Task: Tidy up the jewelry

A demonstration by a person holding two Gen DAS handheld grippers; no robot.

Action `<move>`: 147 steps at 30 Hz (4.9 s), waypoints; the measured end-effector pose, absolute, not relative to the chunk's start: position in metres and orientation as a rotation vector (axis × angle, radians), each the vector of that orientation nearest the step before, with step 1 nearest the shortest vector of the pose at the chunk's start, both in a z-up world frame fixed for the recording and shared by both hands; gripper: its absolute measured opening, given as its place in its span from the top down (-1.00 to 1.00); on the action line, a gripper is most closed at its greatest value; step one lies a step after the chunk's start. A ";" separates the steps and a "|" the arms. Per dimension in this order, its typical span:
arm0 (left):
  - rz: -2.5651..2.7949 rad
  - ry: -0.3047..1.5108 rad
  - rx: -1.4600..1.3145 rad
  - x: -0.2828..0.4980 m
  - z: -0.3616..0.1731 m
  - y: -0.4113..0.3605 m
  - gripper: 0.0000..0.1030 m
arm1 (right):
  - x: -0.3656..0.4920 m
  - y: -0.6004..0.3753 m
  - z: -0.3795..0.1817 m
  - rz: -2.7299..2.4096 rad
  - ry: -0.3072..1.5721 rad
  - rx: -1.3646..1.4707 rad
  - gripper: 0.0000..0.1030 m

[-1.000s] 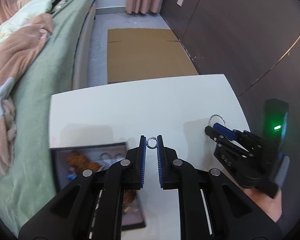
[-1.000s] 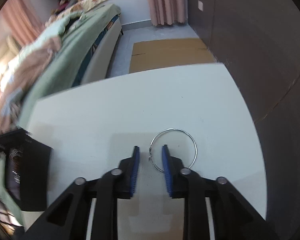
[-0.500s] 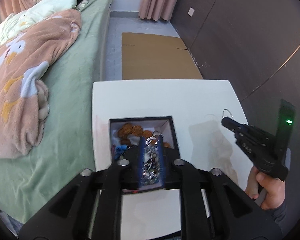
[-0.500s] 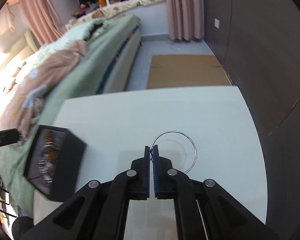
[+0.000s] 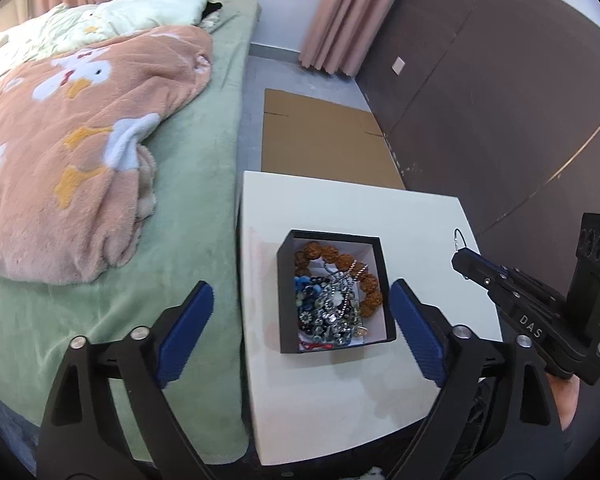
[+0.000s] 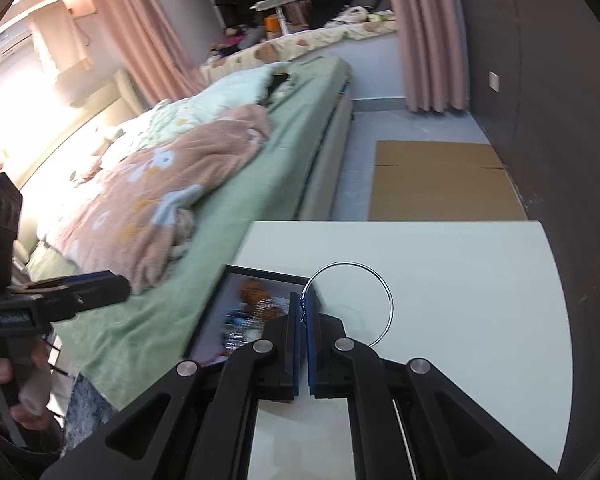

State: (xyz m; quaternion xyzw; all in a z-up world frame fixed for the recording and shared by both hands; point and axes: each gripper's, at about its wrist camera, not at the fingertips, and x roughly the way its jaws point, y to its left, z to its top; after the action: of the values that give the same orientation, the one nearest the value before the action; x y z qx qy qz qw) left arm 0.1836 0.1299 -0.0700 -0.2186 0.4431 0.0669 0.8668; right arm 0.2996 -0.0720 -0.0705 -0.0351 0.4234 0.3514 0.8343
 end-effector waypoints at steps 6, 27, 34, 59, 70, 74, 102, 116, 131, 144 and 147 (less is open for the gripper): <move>0.162 0.901 -0.486 0.164 -0.071 0.148 -0.87 | 0.297 -0.044 -0.063 0.809 0.937 -0.067 0.94; 0.191 0.860 -0.572 0.134 -0.076 0.179 -0.87 | 0.295 -0.010 -0.097 0.798 1.111 -0.084 0.72; 0.165 0.849 -0.553 0.133 -0.070 0.166 -0.87 | 0.288 -0.049 -0.078 0.756 1.031 -0.046 -0.34; 0.099 0.724 -0.260 0.100 -0.002 0.043 -0.90 | 0.227 -0.188 -0.013 0.632 0.901 0.012 -0.85; 0.046 0.665 -0.208 0.056 0.018 0.002 -0.90 | 0.179 -0.234 0.002 0.594 0.862 0.054 -0.85; 0.038 0.648 -0.190 0.037 0.025 -0.007 -0.90 | 0.159 -0.244 0.006 0.585 0.844 0.040 -0.85; 0.020 0.553 -0.164 -0.028 0.046 -0.022 -0.90 | 0.087 -0.259 0.036 0.540 0.737 -0.048 -0.85; 0.054 0.540 -0.151 -0.036 0.053 -0.025 -0.90 | 0.082 -0.264 0.037 0.530 0.735 -0.040 -0.85; 0.071 0.519 -0.145 -0.047 0.058 -0.026 -0.90 | 0.079 -0.263 0.038 0.535 0.733 -0.033 -0.85; 0.077 0.517 -0.149 -0.047 0.058 -0.027 -0.90 | 0.075 -0.261 0.038 0.534 0.739 -0.036 -0.85; 0.092 0.521 -0.141 -0.044 0.057 -0.028 -0.90 | 0.075 -0.260 0.037 0.534 0.739 -0.034 -0.85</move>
State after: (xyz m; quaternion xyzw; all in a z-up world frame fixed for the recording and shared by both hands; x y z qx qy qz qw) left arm -0.0444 -0.0284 0.0567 -0.0694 0.2572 0.0452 0.9628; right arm 0.0747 -0.2602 0.0374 -0.0166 0.3569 0.2577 0.8977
